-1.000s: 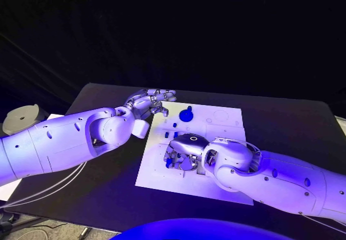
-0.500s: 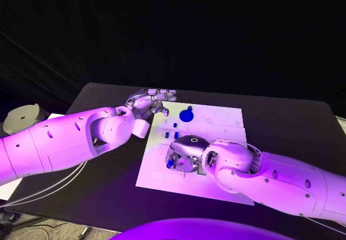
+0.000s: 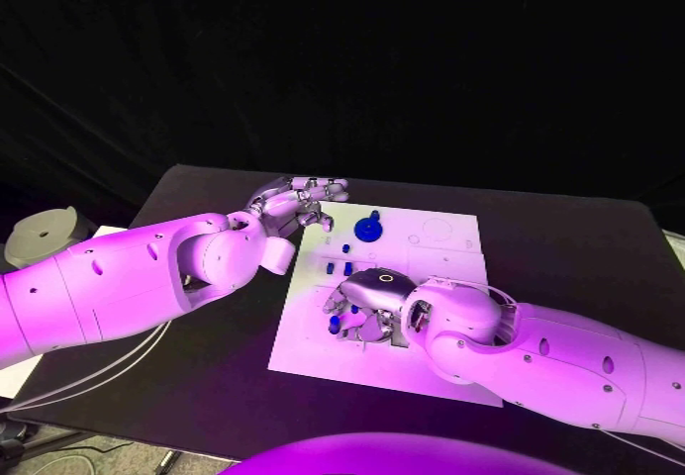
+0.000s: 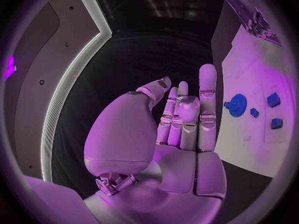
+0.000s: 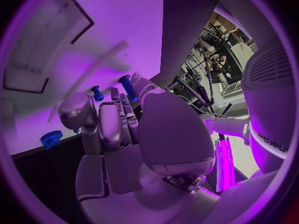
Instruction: Assemble the parts on the task board
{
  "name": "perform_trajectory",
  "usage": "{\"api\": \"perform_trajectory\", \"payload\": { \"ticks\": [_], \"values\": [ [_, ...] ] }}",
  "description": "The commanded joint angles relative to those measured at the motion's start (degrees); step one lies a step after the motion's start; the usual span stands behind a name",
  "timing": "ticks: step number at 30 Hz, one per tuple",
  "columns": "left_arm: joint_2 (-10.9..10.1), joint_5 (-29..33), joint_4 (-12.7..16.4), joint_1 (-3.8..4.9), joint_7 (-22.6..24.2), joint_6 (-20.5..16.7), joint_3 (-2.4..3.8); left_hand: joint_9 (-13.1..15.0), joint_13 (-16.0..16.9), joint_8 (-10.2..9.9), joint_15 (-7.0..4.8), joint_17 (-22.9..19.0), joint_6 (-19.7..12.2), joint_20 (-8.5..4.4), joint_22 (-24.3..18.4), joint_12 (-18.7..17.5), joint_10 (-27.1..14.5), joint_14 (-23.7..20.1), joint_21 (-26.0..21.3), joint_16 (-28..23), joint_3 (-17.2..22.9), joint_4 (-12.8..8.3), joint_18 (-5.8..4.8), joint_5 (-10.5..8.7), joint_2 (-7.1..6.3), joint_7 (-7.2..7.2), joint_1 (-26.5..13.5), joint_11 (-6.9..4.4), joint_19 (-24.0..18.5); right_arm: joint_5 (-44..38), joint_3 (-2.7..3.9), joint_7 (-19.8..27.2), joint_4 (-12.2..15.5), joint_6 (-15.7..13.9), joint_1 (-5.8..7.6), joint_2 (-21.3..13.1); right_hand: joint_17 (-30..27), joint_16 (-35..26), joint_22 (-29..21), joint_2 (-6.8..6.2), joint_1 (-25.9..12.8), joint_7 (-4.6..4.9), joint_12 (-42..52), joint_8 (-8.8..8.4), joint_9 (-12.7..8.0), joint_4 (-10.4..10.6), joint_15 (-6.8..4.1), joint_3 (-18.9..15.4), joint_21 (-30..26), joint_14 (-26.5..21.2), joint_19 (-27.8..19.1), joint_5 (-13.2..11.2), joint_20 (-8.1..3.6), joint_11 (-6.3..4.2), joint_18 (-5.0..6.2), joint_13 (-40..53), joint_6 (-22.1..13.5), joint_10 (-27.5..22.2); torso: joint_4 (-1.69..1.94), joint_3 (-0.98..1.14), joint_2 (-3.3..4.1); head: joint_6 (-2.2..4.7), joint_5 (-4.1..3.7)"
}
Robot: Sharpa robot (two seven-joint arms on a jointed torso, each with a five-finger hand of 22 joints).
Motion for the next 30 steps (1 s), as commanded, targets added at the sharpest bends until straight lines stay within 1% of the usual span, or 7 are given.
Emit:
{"api": "perform_trajectory", "payload": {
  "ticks": [1,10,17,23,25,27,30],
  "values": [
    [0.0,-0.1,0.1,0.03,0.2,1.1,0.04,-0.1,-0.1,0.1,0.01,-0.1,-0.3,0.2,-0.1,0.3,-0.4,-0.5,-0.4,-0.2,-0.4,-0.1,1.08,0.21,0.11,0.02,-0.5,0.13,-0.2,-0.2,-0.05,0.4,0.4,-3.7,-0.14,-0.5,0.0,-0.1,0.0,-0.03,-0.4,0.21,0.5,0.03,0.1,-0.1,0.45,-0.7,-0.2,0.9,-0.4,0.2,0.16,-0.1,1.16,0.1,-0.3,-0.4,0.03,0.06,0.02,0.03,-0.05],
    [-0.1,-0.1,0.1,0.02,0.2,1.1,0.03,-0.1,-0.1,0.1,0.01,-0.1,-0.3,0.2,-0.1,0.3,-0.4,-0.5,-0.4,-0.2,-0.4,-0.1,1.08,0.21,0.11,0.02,-0.5,0.13,-0.2,1.3,0.7,1.6,4.8,-7.9,0.57,-5.0,0.1,0.2,0.2,0.73,0.3,0.54,2.8,0.31,0.3,-0.7,0.12,-2.5,0.0,1.1,-0.1,0.3,0.15,-0.54,1.13,0.4,1.1,0.6,-0.14,0.01,-0.09,0.27,-0.51],
    [-0.2,-0.1,0.1,0.02,0.1,1.1,0.03,-0.1,-0.1,0.1,0.01,-0.1,-0.3,0.2,-0.1,0.3,-0.4,-0.5,-0.4,-0.2,-0.4,-0.1,1.08,0.21,0.11,0.02,-0.5,0.13,-0.2,13.9,1.49,0.4,10.3,-9.6,4.9,-14.0,0.3,0.4,2.8,2.07,0.0,1.12,8.1,0.96,0.6,-0.2,-0.62,-3.4,1.8,1.3,1.3,1.1,-0.27,-1.57,0.65,1.3,4.0,9.4,-0.41,-0.14,-0.28,0.87,-2.56],
    [-0.4,-0.1,0.3,0.02,0.1,1.1,0.02,-0.1,-0.1,0.1,0.01,-0.1,-0.3,0.2,-0.1,0.3,-0.4,-0.5,-0.4,-0.2,-0.4,-0.1,1.08,0.21,0.11,0.02,-0.5,0.13,-0.2,22.9,1.51,-3.5,13.8,-11.3,6.75,-22.2,10.1,7.4,14.0,1.82,-2.2,-0.96,15.9,2.22,0.8,1.8,-2.9,-5.0,9.6,3.5,5.6,3.3,-2.5,-4.4,-1.35,6.2,6.5,21.5,-1.1,-0.44,-0.66,1.37,-4.24],
    [-0.5,-0.1,0.3,0.02,0.1,1.1,0.02,-0.1,-0.1,0.1,0.01,-0.1,-0.3,0.2,-0.1,0.3,-0.4,-0.5,-0.4,-0.2,-0.4,-0.1,1.08,0.21,0.11,0.02,-0.5,0.13,-0.2,23.9,1.3,-5.4,14.6,-11.4,6.58,-24.4,11.1,8.2,15.5,1.38,-3.6,-1.61,22.1,2.99,0.9,3.0,-3.77,-6.7,10.8,3.5,6.0,5.0,-3.29,-5.28,-1.7,12.0,7.0,22.8,-1.44,-0.43,-0.77,1.35,-4.51],
    [-0.6,-0.1,0.4,0.02,0.1,1.1,0.02,-0.1,-0.1,0.1,0.01,-0.1,-0.3,0.2,-0.1,0.3,-0.4,-0.5,-0.4,-0.2,-0.4,-0.1,1.08,0.21,0.11,0.02,-0.5,0.13,-0.2,24.2,1.08,-7.2,15.3,-11.4,6.19,-26.2,13.3,9.8,17.5,1.33,-4.6,-2.88,40.6,4.06,1.0,4.3,-3.91,-9.0,12.2,3.8,6.4,10.6,-3.92,-5.46,-1.97,32.2,7.1,22.8,-1.78,-0.5,-0.9,1.26,-4.82],
    [-0.7,-0.1,0.6,0.02,0.1,1.1,0.01,-0.1,-0.1,0.1,0.01,-0.1,-0.3,0.2,-0.1,0.3,-0.4,-0.5,-0.4,-0.2,-0.4,-0.1,1.08,0.21,0.11,0.02,-0.5,0.13,-0.2,23.6,0.68,-10.3,16.3,-11.4,5.28,-28.6,17.0,12.1,20.1,1.89,-6.1,-2.17,61.4,5.54,1.2,6.1,-3.61,-12.0,13.9,4.2,7.0,12.0,-3.88,-5.91,-2.41,56.0,6.9,25.5,-2.2,-0.66,-1.06,1.2,-5.56]
  ]
}}
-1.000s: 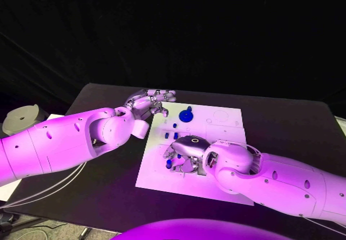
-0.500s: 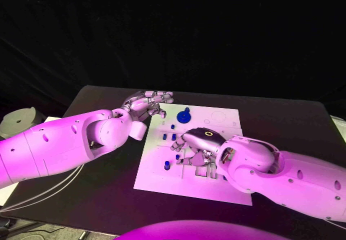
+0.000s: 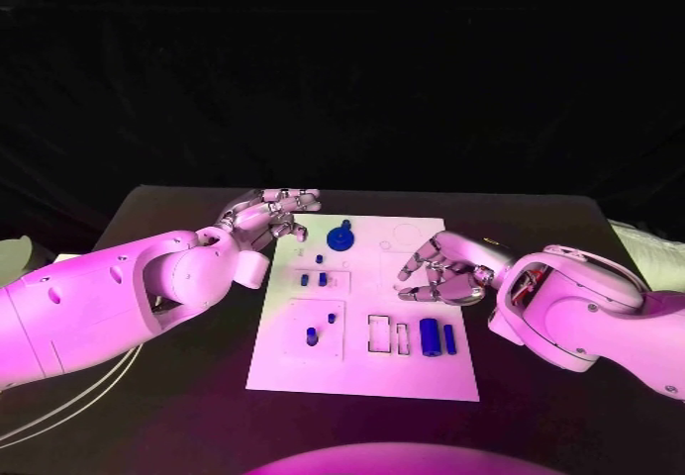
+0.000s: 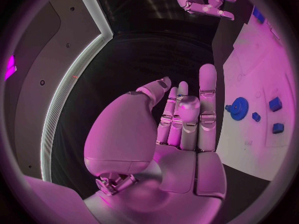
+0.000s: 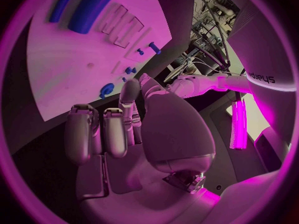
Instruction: Assemble the parts on the task board
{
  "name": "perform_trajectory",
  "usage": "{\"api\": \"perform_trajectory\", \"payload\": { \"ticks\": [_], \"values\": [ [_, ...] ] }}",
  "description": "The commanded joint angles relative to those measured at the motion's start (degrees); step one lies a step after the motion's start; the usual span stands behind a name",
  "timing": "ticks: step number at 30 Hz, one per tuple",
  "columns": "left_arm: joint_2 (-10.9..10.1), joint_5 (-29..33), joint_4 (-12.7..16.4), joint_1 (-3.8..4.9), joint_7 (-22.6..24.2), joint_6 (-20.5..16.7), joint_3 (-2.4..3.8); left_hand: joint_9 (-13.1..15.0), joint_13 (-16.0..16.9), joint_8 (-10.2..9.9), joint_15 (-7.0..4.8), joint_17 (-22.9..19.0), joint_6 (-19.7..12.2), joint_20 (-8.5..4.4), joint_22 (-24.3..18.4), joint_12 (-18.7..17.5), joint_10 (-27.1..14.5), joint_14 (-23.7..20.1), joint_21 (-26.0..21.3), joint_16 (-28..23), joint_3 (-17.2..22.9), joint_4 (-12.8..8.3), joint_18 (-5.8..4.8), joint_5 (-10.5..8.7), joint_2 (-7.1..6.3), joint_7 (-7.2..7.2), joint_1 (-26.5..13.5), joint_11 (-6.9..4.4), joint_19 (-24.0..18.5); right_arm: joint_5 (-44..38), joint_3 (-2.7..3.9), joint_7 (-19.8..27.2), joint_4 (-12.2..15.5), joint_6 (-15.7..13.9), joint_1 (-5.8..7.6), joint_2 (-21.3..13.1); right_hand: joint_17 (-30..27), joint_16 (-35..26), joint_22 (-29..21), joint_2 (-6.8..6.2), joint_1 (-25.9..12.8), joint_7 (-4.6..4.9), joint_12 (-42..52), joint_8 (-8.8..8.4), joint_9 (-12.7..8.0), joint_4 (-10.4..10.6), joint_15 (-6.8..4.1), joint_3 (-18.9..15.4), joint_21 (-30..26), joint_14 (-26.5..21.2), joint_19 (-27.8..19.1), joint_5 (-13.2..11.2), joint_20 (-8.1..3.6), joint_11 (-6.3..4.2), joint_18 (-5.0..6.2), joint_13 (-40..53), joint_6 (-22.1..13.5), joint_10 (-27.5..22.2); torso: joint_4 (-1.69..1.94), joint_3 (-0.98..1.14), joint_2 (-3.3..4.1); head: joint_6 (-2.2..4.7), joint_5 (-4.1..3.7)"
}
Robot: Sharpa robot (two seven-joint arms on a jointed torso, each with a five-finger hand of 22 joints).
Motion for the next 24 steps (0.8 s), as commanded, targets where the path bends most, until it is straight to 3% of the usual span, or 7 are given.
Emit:
{"api": "perform_trajectory", "payload": {
  "ticks": [1,2,3,8,14,24],
  "values": [
    [-0.1,-0.1,0.3,0.02,0.3,1.0,0.03,-0.1,-0.1,0.1,0.01,-0.1,-0.3,0.2,-0.1,0.3,-0.4,-0.5,-0.4,-0.2,-0.4,-0.1,1.08,0.21,0.11,0.02,-0.5,0.14,-0.2,2.4,-0.31,-7.1,1.2,-1.1,-1.04,-1.7,5.0,1.2,1.4,0.77,-1.0,0.22,10.6,1.09,0.3,1.2,-0.33,-1.6,0.9,4.4,0.6,1.3,-0.2,-0.01,-0.68,12.3,0.1,1.1,-0.81,-0.25,-0.32,-0.1,-0.84],
    [-0.1,-0.1,0.4,0.02,0.3,1.0,0.03,-0.1,-0.1,0.1,0.01,-0.1,-0.3,0.2,-0.1,0.3,-0.4,-0.5,-0.4,-0.2,-0.4,-0.1,1.08,0.21,0.11,0.02,-0.5,0.14,-0.2,1.8,-0.4,-8.1,1.5,-1.1,-1.44,-2.2,5.6,1.6,1.9,1.04,-0.7,0.37,14.2,1.89,0.5,1.6,-0.49,-3.1,1.3,4.4,0.7,2.3,0.03,-0.3,-0.82,16.5,-0.3,1.0,-1.02,-0.31,-0.39,-0.15,-0.81],
    [-0.2,-0.1,0.4,0.02,0.3,1.0,0.03,0.0,-0.1,0.1,0.03,-0.2,-0.4,0.23,-0.1,0.4,-0.5,-0.5,-0.4,-0.2,-0.5,-0.1,1.09,0.21,0.17,0.03,-0.6,0.15,-0.2,0.9,-0.47,-9.1,1.8,-0.9,-1.84,-2.6,5.9,1.8,2.0,1.25,-0.8,0.17,15.6,2.14,0.6,1.9,-0.35,-3.5,1.4,4.5,0.7,2.1,-0.09,0.07,-0.79,18.3,-0.4,1.3,-1.21,-0.38,-0.48,-0.2,-0.78],
    [-0.3,-0.1,0.6,0.02,0.3,1.0,0.03,0.0,-0.1,0.1,0.03,-0.2,-0.4,0.24,-0.1,0.4,-0.5,-0.5,-0.5,-0.2,-0.5,-0.1,1.09,0.21,0.17,0.03,-0.6,0.15,-0.2,-3.8,-0.69,-13.2,2.8,0.0,-3.44,-3.2,6.4,2.1,2.1,1.44,-1.8,0.1,17.7,3.32,1.0,3.5,-0.23,-6.4,1.4,4.5,0.6,2.3,0.05,0.21,-0.75,21.5,-1.1,1.3,-1.6,-0.43,-0.53,-0.34,-0.82],
    [-0.5,-0.1,0.6,0.02,0.2,1.1,0.02,0.0,-0.1,0.1,0.03,-0.2,-0.4,0.24,-0.1,0.4,-0.5,-0.5,-0.5,-0.2,-0.5,-0.1,1.09,0.21,0.17,0.03,-0.6,0.15,-0.2,-8.4,-0.79,-16.2,3.3,1.0,-4.79,-2.8,6.8,2.3,2.3,1.95,-3.2,-0.21,18.5,4.73,1.7,3.8,-0.39,-8.7,1.5,4.5,0.6,2.5,-0.04,-0.02,-0.77,22.9,-0.8,1.4,-1.3,-0.44,-0.53,-0.57,-1.13],
    [-0.5,-0.1,0.6,0.02,0.2,1.2,0.0,0.0,-0.1,0.1,0.03,-0.2,-0.4,0.24,-0.1,0.4,-0.5,-0.5,-0.5,-0.2,-0.5,-0.1,1.09,0.21,0.17,0.03,-0.6,0.15,-0.2,-11.4,-0.83,-17.5,2.1,3.4,-5.77,-1.4,7.0,2.5,2.4,2.53,-3.8,-0.36,18.6,5.43,2.1,3.9,-0.5,-9.7,1.6,4.6,0.6,2.8,-0.13,-0.14,-0.8,23.4,-0.8,1.4,-1.43,-0.5,-0.52,-0.72,-0.8]
  ]
}}
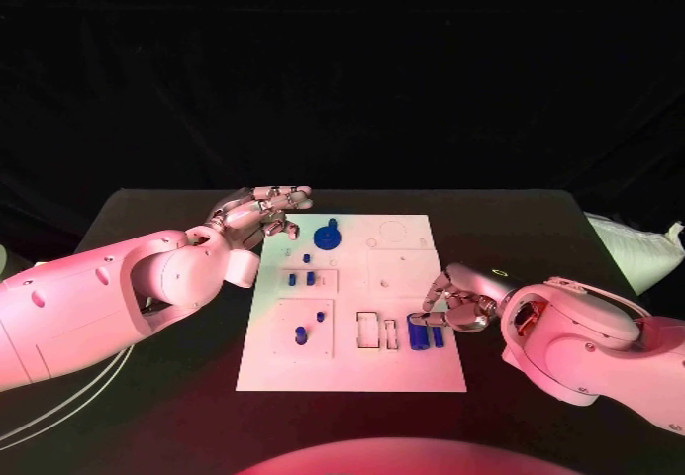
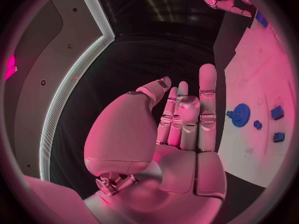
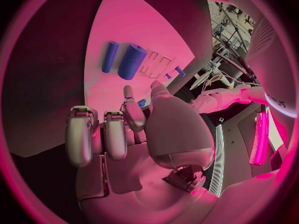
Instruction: Assemble the parts on the task board
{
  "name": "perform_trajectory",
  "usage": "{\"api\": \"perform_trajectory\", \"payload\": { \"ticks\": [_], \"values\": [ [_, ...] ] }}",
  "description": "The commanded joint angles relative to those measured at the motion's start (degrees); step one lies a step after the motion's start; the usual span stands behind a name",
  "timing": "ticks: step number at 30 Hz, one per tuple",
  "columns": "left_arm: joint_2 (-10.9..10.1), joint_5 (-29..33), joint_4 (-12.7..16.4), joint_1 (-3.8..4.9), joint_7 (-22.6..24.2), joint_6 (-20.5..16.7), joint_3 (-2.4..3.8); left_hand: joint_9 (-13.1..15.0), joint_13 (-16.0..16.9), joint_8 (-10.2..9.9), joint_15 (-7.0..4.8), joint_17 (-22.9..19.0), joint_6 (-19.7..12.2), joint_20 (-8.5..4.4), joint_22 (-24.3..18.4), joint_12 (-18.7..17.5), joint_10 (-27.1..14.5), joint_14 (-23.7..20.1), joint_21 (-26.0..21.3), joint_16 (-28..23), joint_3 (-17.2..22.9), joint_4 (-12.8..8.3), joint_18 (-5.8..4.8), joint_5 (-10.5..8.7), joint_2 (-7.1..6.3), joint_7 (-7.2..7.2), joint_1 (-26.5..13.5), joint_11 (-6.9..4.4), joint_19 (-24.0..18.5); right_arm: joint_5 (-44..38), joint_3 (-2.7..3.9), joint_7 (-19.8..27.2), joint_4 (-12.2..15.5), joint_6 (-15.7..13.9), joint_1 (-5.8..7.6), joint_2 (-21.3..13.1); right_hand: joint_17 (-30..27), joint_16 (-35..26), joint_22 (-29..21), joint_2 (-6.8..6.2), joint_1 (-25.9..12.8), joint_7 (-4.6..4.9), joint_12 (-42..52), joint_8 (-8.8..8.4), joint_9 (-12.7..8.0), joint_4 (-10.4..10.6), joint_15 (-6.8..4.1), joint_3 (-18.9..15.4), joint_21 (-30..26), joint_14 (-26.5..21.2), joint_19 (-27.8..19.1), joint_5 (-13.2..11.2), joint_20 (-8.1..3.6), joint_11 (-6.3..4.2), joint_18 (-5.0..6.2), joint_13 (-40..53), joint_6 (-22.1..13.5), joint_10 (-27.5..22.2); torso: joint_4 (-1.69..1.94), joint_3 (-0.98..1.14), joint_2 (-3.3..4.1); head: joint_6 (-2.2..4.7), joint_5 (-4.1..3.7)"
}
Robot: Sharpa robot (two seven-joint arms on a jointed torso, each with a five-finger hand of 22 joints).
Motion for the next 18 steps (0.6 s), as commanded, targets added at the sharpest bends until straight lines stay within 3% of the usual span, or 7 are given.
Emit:
{"api": "perform_trajectory", "payload": {
  "ticks": [1,12,18],
  "values": [
    [0.0,-0.1,0.1,0.01,0.3,1.1,0.02,0.0,-0.1,0.1,0.04,-0.1,-0.4,0.24,-0.1,0.2,-0.3,-0.5,-0.2,-0.2,-0.4,0.1,1.09,0.21,0.17,0.03,-0.6,-0.06,-0.2,-3.8,-0.02,-2.2,-0.4,2.6,-0.37,0.3,7.0,0.4,0.4,-0.03,-0.6,-0.32,5.3,0.2,0.2,0.0,-0.54,-0.5,0.2,4.6,0.6,0.4,-0.15,-0.35,-0.81,12.5,0.0,0.4,-0.07,-0.02,0.01,-0.1,0.15],
    [-0.1,-0.1,0.1,0.01,0.2,1.2,-0.02,0.0,-0.1,0.1,0.04,-0.1,-0.4,0.24,-0.1,0.2,-0.3,-0.5,-0.2,-0.2,-0.4,0.1,1.09,0.21,0.17,0.03,-0.6,-0.06,-0.2,-5.4,-0.03,-2.5,-1.5,4.3,-1.12,1.8,7.1,0.4,0.5,0.26,-0.9,-0.52,5.0,0.93,0.7,0.0,-0.64,-1.3,0.2,4.6,0.6,0.7,-0.22,-0.51,-0.82,12.4,0.4,0.2,0.08,-0.07,0.04,-0.22,0.36],
    [-0.2,-0.1,0.1,0.01,0.2,1.2,-0.04,0.0,-0.1,0.2,0.04,-0.1,-0.4,0.24,-0.1,0.2,-0.4,-0.6,-0.3,-0.2,-0.4,0.1,1.09,0.21,0.18,0.04,-0.6,-0.05,-0.2,-5.9,-0.03,-2.5,-2.4,5.0,-2.15,3.0,7.1,0.4,0.6,0.28,-0.9,-0.54,4.9,1.01,0.7,0.0,-0.66,-1.3,0.2,4.6,0.6,0.7,-0.23,-0.52,-0.83,12.3,0.4,0.1,-0.07,-0.08,0.04,-0.29,0.63]
  ]
}}
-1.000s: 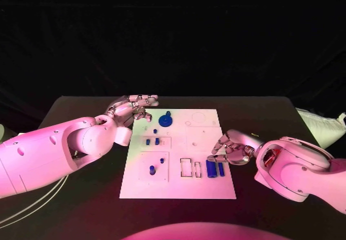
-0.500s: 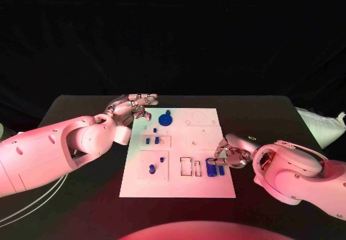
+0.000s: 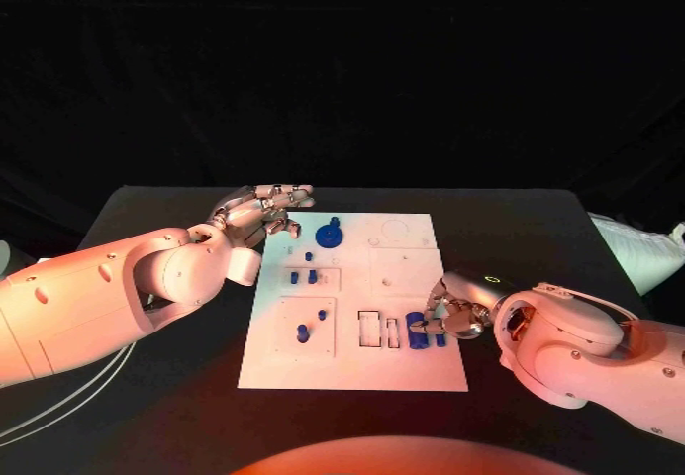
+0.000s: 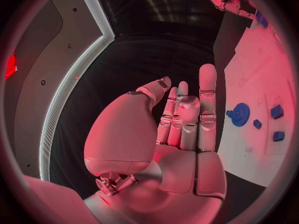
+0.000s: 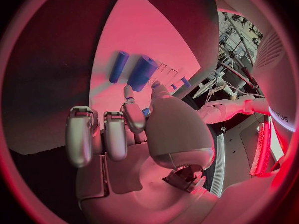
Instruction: Assemble the parts on the task board
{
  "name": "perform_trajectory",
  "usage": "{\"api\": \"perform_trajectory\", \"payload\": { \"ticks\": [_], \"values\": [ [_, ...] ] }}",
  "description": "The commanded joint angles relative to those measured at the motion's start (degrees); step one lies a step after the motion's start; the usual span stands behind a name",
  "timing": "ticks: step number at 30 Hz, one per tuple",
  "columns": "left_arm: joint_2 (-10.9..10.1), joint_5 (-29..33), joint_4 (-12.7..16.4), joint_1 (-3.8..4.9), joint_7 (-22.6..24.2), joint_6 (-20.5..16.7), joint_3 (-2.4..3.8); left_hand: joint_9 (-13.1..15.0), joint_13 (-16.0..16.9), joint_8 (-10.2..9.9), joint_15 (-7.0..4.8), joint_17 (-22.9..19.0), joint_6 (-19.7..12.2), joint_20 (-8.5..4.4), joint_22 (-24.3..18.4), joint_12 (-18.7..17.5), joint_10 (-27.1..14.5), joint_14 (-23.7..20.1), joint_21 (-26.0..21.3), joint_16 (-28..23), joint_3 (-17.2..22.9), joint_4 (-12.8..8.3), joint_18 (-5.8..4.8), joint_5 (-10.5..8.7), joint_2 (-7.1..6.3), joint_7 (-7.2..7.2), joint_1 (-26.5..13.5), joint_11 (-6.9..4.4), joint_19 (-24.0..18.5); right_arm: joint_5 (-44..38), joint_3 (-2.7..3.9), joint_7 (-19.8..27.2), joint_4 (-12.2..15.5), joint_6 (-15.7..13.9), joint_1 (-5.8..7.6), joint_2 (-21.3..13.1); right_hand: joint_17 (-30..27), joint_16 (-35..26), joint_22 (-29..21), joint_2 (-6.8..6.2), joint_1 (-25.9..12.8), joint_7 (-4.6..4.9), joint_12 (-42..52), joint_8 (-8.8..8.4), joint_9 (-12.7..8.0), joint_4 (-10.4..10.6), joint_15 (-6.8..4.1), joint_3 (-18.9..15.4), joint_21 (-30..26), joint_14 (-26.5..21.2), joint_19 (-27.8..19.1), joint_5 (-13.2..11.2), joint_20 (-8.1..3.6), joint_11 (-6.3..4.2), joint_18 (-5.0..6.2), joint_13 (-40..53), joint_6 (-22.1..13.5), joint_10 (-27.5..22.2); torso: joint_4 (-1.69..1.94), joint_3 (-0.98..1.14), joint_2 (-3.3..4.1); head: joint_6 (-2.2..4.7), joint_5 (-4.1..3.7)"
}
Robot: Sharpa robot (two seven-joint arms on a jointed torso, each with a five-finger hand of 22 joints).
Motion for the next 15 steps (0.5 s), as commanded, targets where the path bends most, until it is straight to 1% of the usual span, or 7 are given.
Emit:
{"api": "perform_trajectory", "payload": {
  "ticks": [1,11,15],
  "values": [
    [0.0,-0.1,0.1,0.01,0.3,1.1,0.02,0.0,-0.1,0.2,0.04,-0.1,-0.4,0.25,-0.1,0.2,-0.4,-0.6,-0.3,-0.2,-0.4,0.1,1.09,0.21,0.18,0.04,-0.6,-0.05,-0.2,-1.8,-0.02,-0.5,-0.4,1.9,-0.46,0.6,7.2,0.2,0.6,0.04,-0.7,-0.37,3.3,0.34,0.1,0.0,-0.46,-0.3,0.2,4.4,0.7,0.2,-0.24,-0.52,-0.84,12.3,0.2,0.1,-0.08,-0.01,0.0,-0.06,0.17],
    [-0.1,-0.1,0.2,0.01,0.1,1.2,0.0,0.0,-0.1,0.2,0.04,-0.1,-0.4,0.25,-0.1,0.2,-0.4,-0.6,-0.3,-0.2,-0.4,0.1,1.09,0.21,0.18,0.04,-0.6,-0.05,-0.2,-2.2,-0.02,-0.6,-1.9,2.1,-1.39,2.6,7.2,0.2,0.7,0.1,-0.6,-0.4,3.2,0.47,0.2,-0.1,-0.48,-0.5,0.3,4.4,0.7,0.2,-0.26,-0.55,-0.86,12.2,0.2,0.0,0.0,0.0,0.03,-0.11,0.46],
    [-0.1,-0.1,0.2,0.01,0.0,1.3,-0.01,0.0,-0.1,0.2,0.05,-0.2,-0.4,0.25,-0.1,0.3,-0.4,-0.6,-0.3,-0.2,-0.5,0.1,1.09,0.2,0.17,0.05,-0.7,-0.03,-0.2,-1.6,-0.02,-0.8,-2.7,2.2,-1.82,3.6,7.2,0.2,0.7,0.58,-0.3,-0.44,3.2,0.68,0.4,-0.2,-0.53,-0.5,0.3,4.4,0.7,0.3,-0.3,-0.59,-0.85,12.3,0.2,0.0,-0.04,-0.02,0.03,-0.14,0.56]
  ]
}}
